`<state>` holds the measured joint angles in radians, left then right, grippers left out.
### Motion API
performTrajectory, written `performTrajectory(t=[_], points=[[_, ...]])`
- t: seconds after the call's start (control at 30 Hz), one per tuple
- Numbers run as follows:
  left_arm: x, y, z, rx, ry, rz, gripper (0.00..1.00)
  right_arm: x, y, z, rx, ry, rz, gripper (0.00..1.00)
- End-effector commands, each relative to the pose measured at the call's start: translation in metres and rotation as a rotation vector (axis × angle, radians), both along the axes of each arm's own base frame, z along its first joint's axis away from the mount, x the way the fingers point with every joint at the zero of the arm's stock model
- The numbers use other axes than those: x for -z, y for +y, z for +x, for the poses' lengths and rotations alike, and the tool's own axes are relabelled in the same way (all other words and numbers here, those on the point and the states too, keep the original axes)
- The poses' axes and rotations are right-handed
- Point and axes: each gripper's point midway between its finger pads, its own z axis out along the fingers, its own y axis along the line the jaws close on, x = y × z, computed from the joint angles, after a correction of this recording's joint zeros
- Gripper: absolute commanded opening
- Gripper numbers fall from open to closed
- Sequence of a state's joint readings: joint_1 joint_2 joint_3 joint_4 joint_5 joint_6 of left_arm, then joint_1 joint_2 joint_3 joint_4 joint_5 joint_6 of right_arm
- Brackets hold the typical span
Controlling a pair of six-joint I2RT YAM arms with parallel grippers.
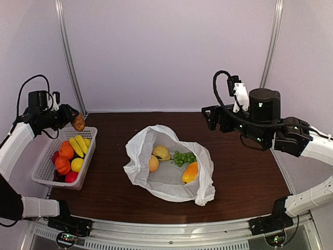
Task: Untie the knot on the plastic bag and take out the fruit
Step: Place the fake fruit in the bin.
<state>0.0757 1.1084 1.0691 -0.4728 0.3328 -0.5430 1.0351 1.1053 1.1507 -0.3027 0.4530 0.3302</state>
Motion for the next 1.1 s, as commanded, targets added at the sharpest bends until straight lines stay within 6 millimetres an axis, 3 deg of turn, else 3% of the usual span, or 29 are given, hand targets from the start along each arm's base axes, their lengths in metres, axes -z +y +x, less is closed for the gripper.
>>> performTrajectory(t=[0.0, 0.13, 0.37, 0.5, 0.8, 0.93, 1.07], points=[[0.033, 0.079, 0.007, -0.242, 0.017, -0.004, 0.36, 0.01, -0.005, -0.003, -0.011, 0.039, 0.001, 0.99], [0.044, 0.122, 0.007, -0.411, 0.036, 0.075, 0.36, 0.013, -0.006, -0.001, -0.015, 0.04, -0.009, 0.99], [0.056, 0.171, 0.008, -0.603, 0.041, 0.194, 0.36, 0.019, -0.005, 0.003, -0.028, 0.047, 0.002, 0.99], [0.072, 0.179, 0.017, -0.606, 0.081, 0.228, 0.36, 0.021, -0.006, 0.005, -0.028, 0.05, 0.002, 0.99], [0.103, 0.19, 0.029, -0.583, 0.169, 0.276, 0.47, 0.025, -0.009, 0.005, -0.026, 0.062, 0.014, 0.99], [0.112, 0.188, 0.033, -0.559, 0.197, 0.269, 0.56, 0.028, -0.007, 0.005, -0.029, 0.071, 0.026, 0.99], [0.117, 0.186, 0.032, -0.55, 0.21, 0.261, 0.74, 0.026, -0.007, 0.004, -0.032, 0.071, 0.034, 0.99]])
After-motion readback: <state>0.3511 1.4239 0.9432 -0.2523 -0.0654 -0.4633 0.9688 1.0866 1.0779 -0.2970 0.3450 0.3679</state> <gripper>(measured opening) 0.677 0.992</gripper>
